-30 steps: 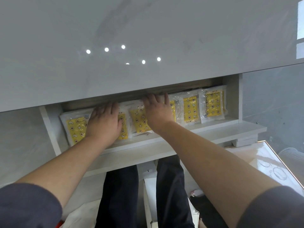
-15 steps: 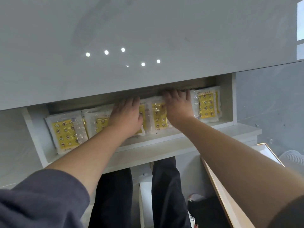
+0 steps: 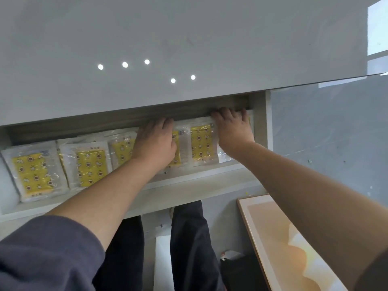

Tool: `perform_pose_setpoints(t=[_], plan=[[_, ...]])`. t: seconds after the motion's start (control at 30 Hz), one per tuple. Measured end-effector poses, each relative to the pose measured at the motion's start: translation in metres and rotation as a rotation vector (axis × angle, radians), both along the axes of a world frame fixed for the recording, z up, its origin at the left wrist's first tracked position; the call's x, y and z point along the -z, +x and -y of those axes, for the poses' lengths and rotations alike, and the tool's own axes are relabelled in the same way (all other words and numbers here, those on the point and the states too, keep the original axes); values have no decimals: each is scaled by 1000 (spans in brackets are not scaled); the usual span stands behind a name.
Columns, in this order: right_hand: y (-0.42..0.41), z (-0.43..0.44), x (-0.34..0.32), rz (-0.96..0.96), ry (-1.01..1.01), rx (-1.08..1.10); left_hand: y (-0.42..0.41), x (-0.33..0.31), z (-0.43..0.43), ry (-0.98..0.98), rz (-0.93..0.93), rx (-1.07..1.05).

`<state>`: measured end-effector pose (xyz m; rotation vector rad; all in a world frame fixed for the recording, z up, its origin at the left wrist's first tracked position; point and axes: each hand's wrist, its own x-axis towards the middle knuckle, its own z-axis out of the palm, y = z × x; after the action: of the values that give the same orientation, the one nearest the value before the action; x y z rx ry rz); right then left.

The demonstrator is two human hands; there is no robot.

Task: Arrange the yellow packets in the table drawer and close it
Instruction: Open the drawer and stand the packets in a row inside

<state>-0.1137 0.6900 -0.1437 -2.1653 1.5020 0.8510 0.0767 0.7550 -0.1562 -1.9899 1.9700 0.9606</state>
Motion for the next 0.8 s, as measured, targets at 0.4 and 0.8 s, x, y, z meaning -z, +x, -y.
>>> perform_pose_setpoints(t=[0.4, 0.8], plan=[[-22, 28, -3, 1, 79, 4, 7, -5, 17, 113, -53, -28], [-41, 32, -13, 12, 149, -23, -42, 4, 22, 0, -72, 31]])
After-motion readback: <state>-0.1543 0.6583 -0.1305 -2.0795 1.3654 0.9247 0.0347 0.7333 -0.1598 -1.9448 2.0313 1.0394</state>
